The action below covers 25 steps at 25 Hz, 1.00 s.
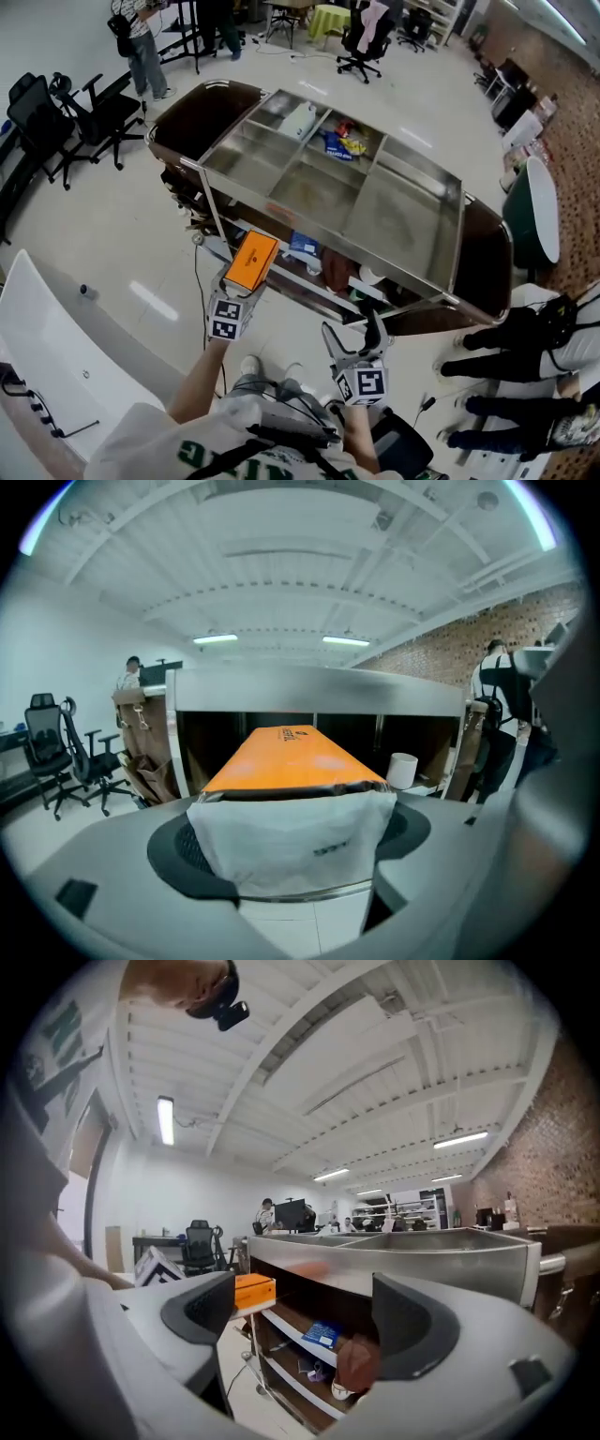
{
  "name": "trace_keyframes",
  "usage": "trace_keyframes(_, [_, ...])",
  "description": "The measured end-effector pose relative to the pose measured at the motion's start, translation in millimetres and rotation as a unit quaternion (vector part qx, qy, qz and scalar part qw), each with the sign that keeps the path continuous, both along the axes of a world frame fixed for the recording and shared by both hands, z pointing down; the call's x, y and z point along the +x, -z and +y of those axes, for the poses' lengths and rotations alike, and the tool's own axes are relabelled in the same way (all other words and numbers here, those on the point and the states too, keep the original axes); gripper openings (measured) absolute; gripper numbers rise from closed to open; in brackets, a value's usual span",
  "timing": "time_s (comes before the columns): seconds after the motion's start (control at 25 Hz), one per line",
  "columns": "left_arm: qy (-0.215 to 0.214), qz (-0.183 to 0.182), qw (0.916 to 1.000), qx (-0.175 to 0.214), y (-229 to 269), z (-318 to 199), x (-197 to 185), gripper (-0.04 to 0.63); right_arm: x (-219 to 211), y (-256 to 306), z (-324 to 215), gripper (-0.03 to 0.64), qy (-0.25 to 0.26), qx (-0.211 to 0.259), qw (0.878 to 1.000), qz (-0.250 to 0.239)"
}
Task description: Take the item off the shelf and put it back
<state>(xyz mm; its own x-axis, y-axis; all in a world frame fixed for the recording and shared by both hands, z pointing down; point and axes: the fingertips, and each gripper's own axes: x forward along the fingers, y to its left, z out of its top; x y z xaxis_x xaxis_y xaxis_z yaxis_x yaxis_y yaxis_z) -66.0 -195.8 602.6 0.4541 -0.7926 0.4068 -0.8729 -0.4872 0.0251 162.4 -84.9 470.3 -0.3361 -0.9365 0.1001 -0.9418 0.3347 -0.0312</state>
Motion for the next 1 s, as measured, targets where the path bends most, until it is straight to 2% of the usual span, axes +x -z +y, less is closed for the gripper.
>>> trace_keyframes(0.04, [0.002, 0.001, 1.0000, 0.005, 10, 10, -3, 0.396, -2, -1, 0, 0.468, 0.006, 0.000, 1.000, -0.002])
trace_keyframes(0.2, [0.018, 0.022, 0.9993, 0.026, 61, 45, -9, 0.396, 1, 8, -6, 0.468, 0.002, 0.002, 0.998, -0.059])
trace_keyframes(0.44, [-0.005, 0.062, 0.9961, 0.062, 143, 82, 0, 0.396, -4, 36, -15, 0.468, 0.018, 0.033, 0.996, -0.081])
trace_keyframes(0.64, [-0.013, 0.074, 0.9925, 0.097, 183, 94, -2, 0.396, -11, 53, -17, 0.468, 0.029, 0.053, 0.994, -0.095])
trace_keyframes(0.76, [-0.023, 0.097, 0.9897, 0.102, 199, 99, 3, 0.396, -11, 48, -18, 0.468, 0.028, 0.049, 0.993, -0.103])
trace_keyframes(0.92, [-0.033, 0.071, 0.9895, 0.122, 197, 99, 3, 0.396, -6, 43, -21, 0.468, 0.019, 0.042, 0.992, -0.115])
trace_keyframes(1.0, [-0.029, 0.076, 0.9898, 0.117, 206, 101, 7, 0.396, -3, 44, -21, 0.468, 0.014, 0.043, 0.992, -0.116])
